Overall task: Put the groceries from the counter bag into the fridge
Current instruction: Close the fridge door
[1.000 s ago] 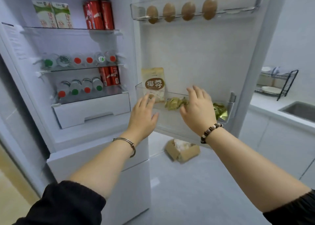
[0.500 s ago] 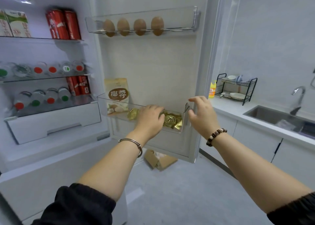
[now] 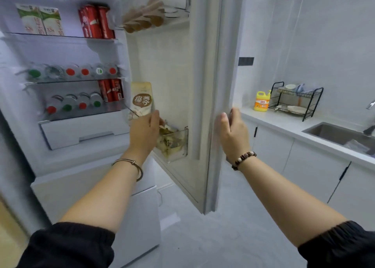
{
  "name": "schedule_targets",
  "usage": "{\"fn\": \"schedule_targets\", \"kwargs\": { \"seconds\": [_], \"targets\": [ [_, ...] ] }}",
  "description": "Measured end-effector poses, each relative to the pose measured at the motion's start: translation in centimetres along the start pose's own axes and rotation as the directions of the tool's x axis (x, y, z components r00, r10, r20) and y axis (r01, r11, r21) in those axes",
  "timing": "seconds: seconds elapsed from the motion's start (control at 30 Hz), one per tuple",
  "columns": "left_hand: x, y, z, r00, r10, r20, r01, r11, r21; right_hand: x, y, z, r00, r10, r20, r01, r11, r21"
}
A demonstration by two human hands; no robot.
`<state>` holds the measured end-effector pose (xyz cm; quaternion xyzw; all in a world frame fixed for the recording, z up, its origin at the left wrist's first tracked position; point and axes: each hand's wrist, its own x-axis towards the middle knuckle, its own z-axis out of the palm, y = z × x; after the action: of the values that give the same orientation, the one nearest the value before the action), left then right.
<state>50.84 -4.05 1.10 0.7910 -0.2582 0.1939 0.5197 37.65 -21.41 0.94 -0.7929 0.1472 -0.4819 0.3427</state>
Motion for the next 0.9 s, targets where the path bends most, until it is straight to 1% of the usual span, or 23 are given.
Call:
{"fn": "schedule_targets", "kwargs": {
  "seconds": [0.03,0.07,0.1,0.17,0.27,0.37,0.43,0.53,0.63,0.7,0.77,0.83,0.9],
  "targets": [
    [-0.6,-0.1,-0.7,0.997,-0.079,0.011,0.08,0.981,-0.176,-0.5,-0.6,0.4,0.999,-0.038,0.004,0.038,0.999,0.012],
    [-1.1,-0.2,-1.4,0.989,-0.148,0.017,0.146,0.941,-0.306,-0.9,-1.3,0.9,0.997,-0.076,0.013,0.076,0.997,0.014],
    [-1.6,-0.3,-2.1,0.98,-0.198,0.016,0.189,0.904,-0.383,-1.4,-2.2,1.5,0.993,-0.114,0.022,0.113,0.993,0.018],
    [-2.6,-0.5,-3.7,0.971,-0.239,0.008,0.217,0.869,-0.446,-2.3,-3.9,3.0,0.984,-0.173,0.037,0.17,0.983,0.072],
    [-3.8,-0.8,-6.6,0.969,-0.247,-0.027,0.206,0.858,-0.471,-3.8,-6.4,5.7,0.962,-0.246,0.121,0.216,0.951,0.22],
    [-4.9,-1.6,-10.0,0.964,-0.255,-0.082,0.185,0.855,-0.485,-5.0,-8.0,8.4,0.917,-0.337,0.215,0.276,0.923,0.269],
    [-5.1,-3.0,-12.0,0.952,-0.293,-0.09,0.217,0.851,-0.478,-5.7,-9.2,10.1,0.881,-0.397,0.258,0.318,0.9,0.299],
    [-5.6,-4.9,-14.9,0.924,-0.372,-0.091,0.298,0.848,-0.438,-6.5,-11.0,12.6,0.839,-0.469,0.276,0.374,0.865,0.334],
    [-6.2,-6.0,-17.0,0.893,-0.42,-0.161,0.302,0.825,-0.477,-7.2,-12.9,15.1,0.808,-0.494,0.32,0.373,0.851,0.371],
    [-6.3,-6.5,-18.2,0.887,-0.399,-0.231,0.251,0.839,-0.483,-7.6,-14.2,17.0,0.787,-0.503,0.356,0.368,0.847,0.384],
    [-6.2,-6.7,-19.1,0.887,-0.373,-0.272,0.214,0.854,-0.474,-7.9,-15.2,18.7,0.755,-0.516,0.404,0.374,0.845,0.382],
    [-5.8,-7.2,-20.0,0.891,-0.355,-0.284,0.198,0.865,-0.461,-7.9,-16.1,20.4,0.726,-0.517,0.454,0.367,0.849,0.38],
    [-5.0,-7.9,-20.8,0.881,-0.374,-0.289,0.216,0.863,-0.457,-7.7,-16.7,22.0,0.709,-0.505,0.492,0.349,0.858,0.377]
  ]
}}
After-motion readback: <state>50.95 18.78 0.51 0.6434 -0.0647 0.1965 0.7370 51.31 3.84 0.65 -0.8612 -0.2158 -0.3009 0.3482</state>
